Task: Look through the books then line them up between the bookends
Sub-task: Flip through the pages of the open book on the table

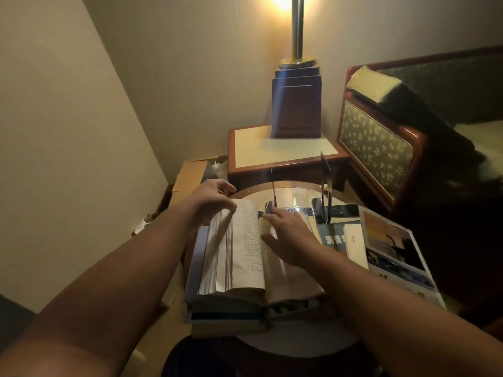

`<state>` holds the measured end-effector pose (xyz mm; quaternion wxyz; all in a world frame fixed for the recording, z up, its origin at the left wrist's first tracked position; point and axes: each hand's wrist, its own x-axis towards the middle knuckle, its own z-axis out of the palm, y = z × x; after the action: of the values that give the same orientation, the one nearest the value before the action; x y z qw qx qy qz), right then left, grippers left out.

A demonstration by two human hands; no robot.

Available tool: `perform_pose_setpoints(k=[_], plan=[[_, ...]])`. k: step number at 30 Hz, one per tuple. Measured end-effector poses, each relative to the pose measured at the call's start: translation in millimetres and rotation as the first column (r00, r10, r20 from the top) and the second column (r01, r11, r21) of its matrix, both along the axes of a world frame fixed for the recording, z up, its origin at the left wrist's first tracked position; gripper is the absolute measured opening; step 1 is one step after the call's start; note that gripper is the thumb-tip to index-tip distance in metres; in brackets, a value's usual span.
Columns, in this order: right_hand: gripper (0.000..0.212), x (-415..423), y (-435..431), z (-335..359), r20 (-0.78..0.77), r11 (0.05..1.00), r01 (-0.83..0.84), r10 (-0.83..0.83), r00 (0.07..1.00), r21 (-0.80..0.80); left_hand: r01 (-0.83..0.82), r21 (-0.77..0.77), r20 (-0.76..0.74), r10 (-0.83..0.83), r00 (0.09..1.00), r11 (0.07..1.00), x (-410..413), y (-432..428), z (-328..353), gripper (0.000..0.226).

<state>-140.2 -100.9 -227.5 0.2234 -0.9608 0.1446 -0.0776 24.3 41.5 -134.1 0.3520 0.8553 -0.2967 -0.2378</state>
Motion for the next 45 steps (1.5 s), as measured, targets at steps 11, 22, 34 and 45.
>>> perform_pose_setpoints(k=[11, 22, 34, 45], plan=[[0.048, -4, -2, 69, -0.049, 0.686, 0.139, -0.148, 0.988, 0.714, -0.347, -0.197, -0.466, 0.224, 0.856, 0.917, -41, -29, 12, 0.019], [0.071, -29, -35, 72, -0.142, 0.75, 0.258, -0.218, 0.966, 0.609, -0.091, -0.176, -0.532, -0.017, 0.846, 0.98, -62, -39, -17, 0.041], [0.072, -45, -47, 26, -0.07, 0.99, 0.14, -0.139, 0.988, 0.022, 0.238, 0.393, 0.184, -0.329, 0.926, 0.888, -62, -57, -65, 0.083], [0.074, -56, -57, 11, -0.401, 0.981, -0.142, 0.078, 0.913, -0.132, 0.29, 0.343, 0.132, -0.352, 0.927, 0.893, -54, -82, -55, 0.085]])
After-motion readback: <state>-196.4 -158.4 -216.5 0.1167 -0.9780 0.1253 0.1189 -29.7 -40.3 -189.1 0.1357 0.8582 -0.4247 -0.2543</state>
